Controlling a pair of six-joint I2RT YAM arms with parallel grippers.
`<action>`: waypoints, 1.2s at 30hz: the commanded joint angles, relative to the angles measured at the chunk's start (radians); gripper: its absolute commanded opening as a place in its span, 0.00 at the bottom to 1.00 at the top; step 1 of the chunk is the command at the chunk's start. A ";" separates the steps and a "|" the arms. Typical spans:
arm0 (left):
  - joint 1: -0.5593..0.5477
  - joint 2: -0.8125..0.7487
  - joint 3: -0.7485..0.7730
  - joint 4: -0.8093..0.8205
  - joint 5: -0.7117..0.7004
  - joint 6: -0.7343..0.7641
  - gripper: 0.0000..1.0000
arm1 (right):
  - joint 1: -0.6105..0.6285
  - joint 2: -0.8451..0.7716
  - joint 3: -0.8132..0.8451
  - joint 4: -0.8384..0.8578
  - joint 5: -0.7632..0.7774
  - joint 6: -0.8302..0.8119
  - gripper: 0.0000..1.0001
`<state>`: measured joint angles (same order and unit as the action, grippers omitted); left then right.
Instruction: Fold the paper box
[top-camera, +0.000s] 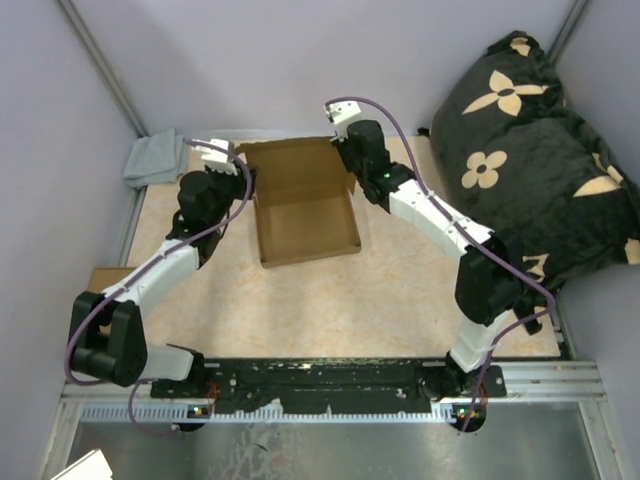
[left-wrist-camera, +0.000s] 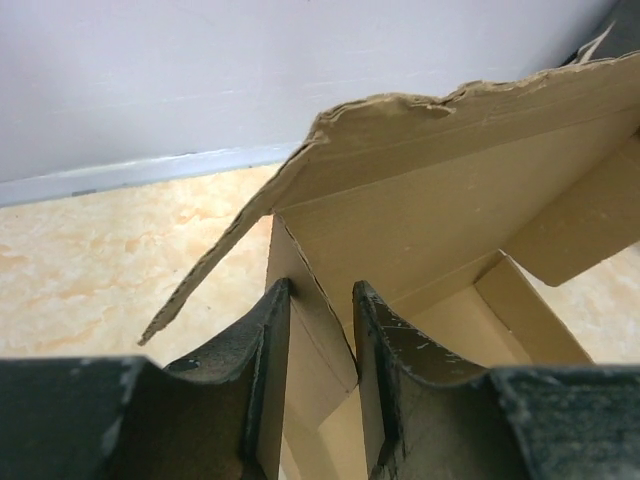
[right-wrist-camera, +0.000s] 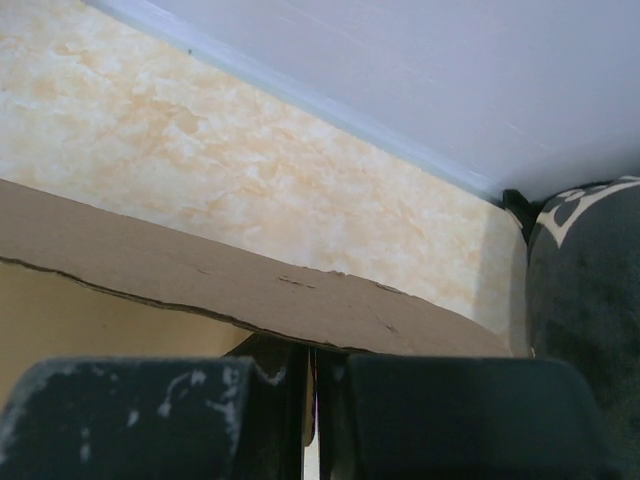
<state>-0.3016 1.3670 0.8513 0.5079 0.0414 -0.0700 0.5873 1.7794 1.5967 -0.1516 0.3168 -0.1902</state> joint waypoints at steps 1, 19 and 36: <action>-0.031 -0.049 -0.016 -0.006 0.107 -0.019 0.37 | 0.043 -0.095 -0.098 0.267 -0.030 0.034 0.00; -0.031 -0.125 -0.083 -0.117 0.123 -0.032 0.36 | 0.046 -0.295 -0.343 0.243 -0.091 0.320 0.00; -0.033 -0.139 -0.066 -0.154 0.166 -0.095 0.32 | 0.048 -0.250 -0.267 0.093 -0.032 0.524 0.00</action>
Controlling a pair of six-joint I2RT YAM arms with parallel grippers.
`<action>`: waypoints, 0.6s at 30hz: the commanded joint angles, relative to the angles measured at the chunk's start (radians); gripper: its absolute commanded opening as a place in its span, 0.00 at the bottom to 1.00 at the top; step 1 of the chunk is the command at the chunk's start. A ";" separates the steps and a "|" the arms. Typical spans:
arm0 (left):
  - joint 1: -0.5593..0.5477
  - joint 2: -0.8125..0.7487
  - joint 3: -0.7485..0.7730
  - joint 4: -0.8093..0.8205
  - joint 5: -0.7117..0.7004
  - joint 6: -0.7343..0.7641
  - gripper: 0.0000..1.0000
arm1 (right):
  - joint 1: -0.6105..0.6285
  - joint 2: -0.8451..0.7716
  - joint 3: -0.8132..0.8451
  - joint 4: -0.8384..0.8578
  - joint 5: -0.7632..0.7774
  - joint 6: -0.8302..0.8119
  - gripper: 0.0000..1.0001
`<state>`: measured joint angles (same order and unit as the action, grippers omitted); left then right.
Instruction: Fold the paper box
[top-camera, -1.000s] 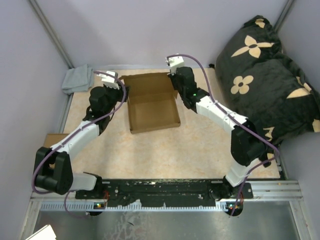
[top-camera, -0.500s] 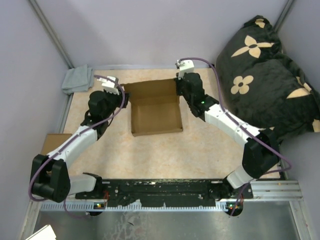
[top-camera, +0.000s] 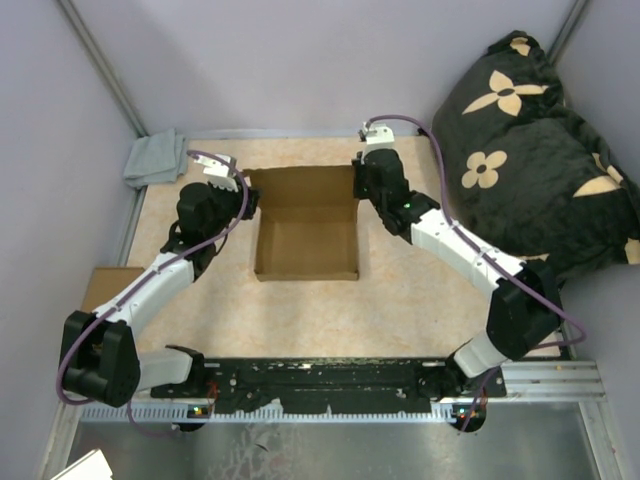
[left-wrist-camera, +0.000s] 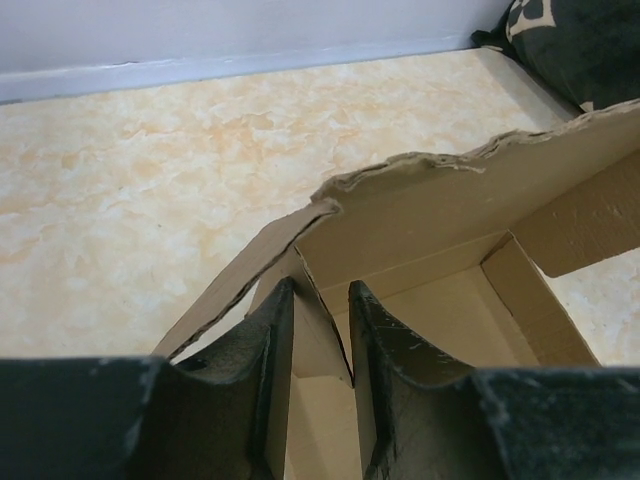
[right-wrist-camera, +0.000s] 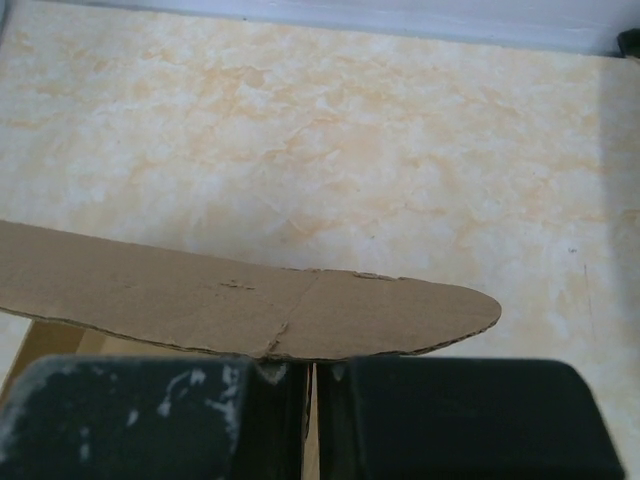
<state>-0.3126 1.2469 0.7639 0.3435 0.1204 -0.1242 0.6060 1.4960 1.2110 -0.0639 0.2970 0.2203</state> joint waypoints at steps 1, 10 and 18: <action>-0.022 -0.021 0.024 0.012 0.085 -0.048 0.32 | 0.029 0.045 0.137 -0.003 -0.002 0.120 0.00; -0.022 0.005 0.073 0.066 0.059 -0.076 0.29 | 0.029 0.122 0.225 0.086 0.055 0.072 0.00; -0.022 0.070 0.090 0.099 0.065 -0.052 0.29 | 0.030 0.139 0.138 0.203 0.040 -0.026 0.00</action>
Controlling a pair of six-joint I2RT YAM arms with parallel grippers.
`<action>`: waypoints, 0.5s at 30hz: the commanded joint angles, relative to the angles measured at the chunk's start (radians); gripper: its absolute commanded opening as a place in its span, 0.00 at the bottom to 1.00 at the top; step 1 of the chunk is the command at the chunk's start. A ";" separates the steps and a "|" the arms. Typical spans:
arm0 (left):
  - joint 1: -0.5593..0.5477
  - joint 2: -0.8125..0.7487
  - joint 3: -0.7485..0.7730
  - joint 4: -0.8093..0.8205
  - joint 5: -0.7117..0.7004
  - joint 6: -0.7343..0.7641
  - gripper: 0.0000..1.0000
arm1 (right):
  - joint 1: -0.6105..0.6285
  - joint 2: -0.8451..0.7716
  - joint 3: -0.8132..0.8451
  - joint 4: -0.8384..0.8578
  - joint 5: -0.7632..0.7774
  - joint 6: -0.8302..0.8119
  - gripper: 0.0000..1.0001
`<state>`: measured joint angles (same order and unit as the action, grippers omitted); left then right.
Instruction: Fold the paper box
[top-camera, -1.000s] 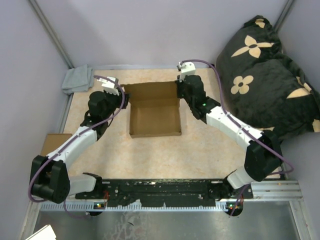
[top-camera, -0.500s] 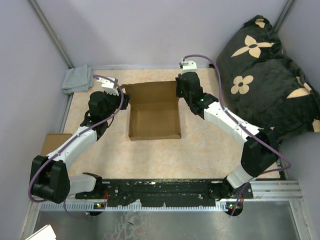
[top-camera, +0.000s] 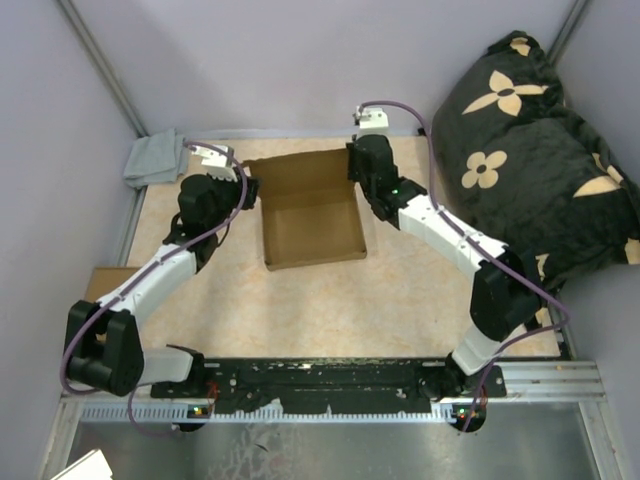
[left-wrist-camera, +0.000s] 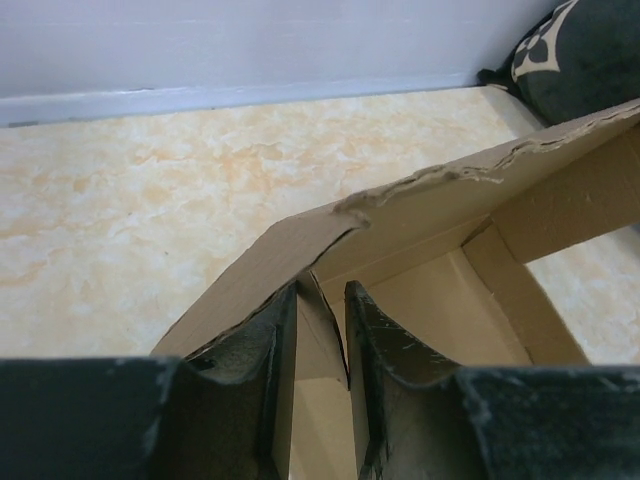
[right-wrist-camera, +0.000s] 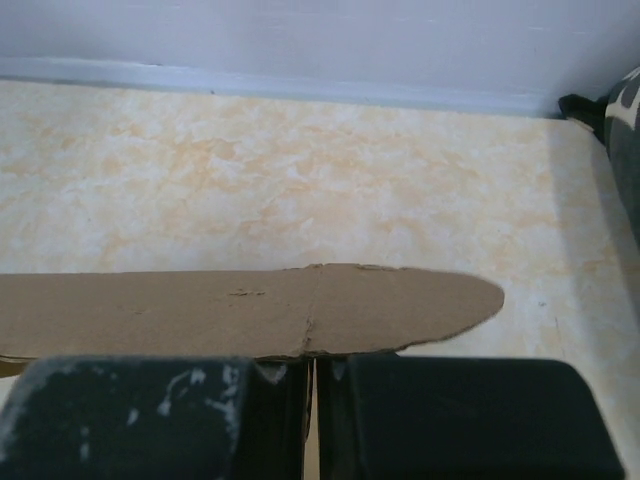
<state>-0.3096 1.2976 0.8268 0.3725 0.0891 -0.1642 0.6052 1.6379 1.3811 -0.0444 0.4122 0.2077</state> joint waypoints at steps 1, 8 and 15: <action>-0.025 0.016 0.020 0.067 0.098 -0.012 0.29 | 0.030 -0.013 -0.059 0.197 -0.077 -0.014 0.00; -0.026 -0.077 -0.061 -0.011 0.093 0.023 0.33 | 0.030 -0.114 -0.188 0.121 -0.138 0.041 0.03; -0.027 -0.221 -0.100 -0.211 0.128 0.026 0.42 | 0.030 -0.280 -0.264 -0.131 -0.250 0.098 0.31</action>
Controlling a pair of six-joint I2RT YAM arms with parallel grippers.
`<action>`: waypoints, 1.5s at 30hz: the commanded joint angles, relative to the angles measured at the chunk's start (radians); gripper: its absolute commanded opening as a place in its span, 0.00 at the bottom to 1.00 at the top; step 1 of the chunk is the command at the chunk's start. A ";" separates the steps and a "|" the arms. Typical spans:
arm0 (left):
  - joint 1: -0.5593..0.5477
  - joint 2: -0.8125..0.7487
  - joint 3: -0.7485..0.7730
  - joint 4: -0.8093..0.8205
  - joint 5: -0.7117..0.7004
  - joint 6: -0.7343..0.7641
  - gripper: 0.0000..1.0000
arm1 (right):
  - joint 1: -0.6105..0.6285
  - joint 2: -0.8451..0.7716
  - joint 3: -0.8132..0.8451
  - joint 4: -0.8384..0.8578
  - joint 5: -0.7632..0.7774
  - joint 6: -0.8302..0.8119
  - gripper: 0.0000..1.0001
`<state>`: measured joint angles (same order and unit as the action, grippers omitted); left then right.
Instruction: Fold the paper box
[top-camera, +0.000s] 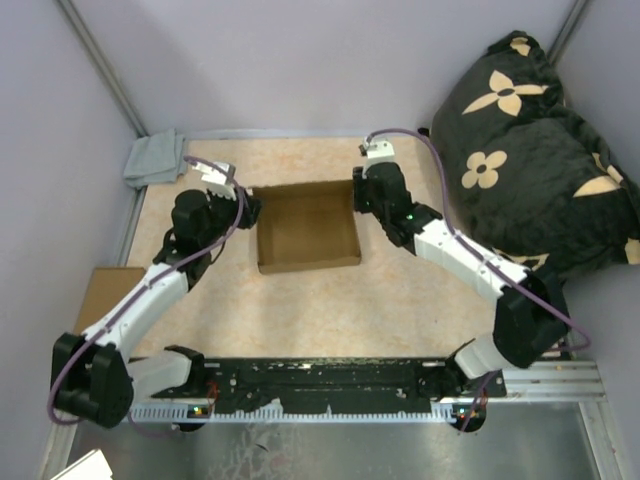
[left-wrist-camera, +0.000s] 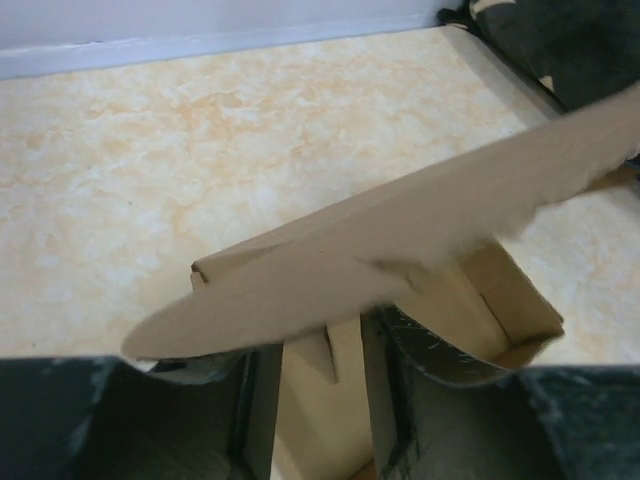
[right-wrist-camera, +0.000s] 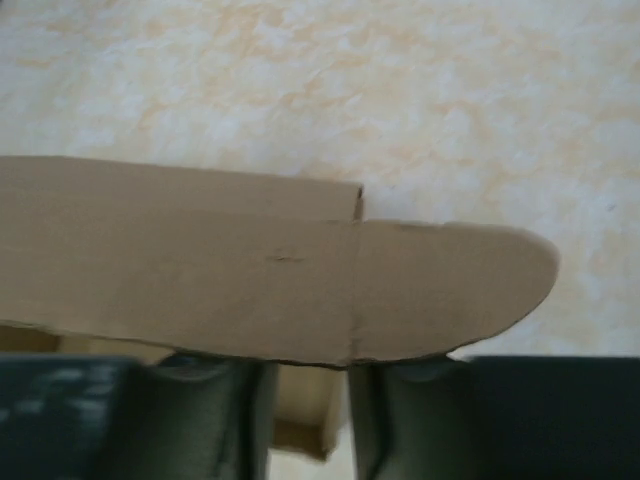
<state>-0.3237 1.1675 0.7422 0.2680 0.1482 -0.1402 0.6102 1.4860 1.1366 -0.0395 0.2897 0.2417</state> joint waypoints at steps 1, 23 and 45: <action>-0.014 -0.119 -0.018 -0.158 0.070 0.000 0.44 | 0.025 -0.160 -0.031 -0.179 -0.157 0.071 0.40; -0.014 -0.300 0.207 -0.590 -0.164 -0.153 0.63 | -0.019 -0.353 0.162 -0.521 -0.084 -0.005 0.72; -0.003 0.157 0.078 -0.573 0.046 -0.233 0.68 | -0.117 0.198 0.182 -0.521 -0.474 0.009 0.76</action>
<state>-0.3286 1.3571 0.8806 -0.4259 0.1452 -0.3637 0.5014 1.6791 1.3334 -0.6064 -0.1436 0.2710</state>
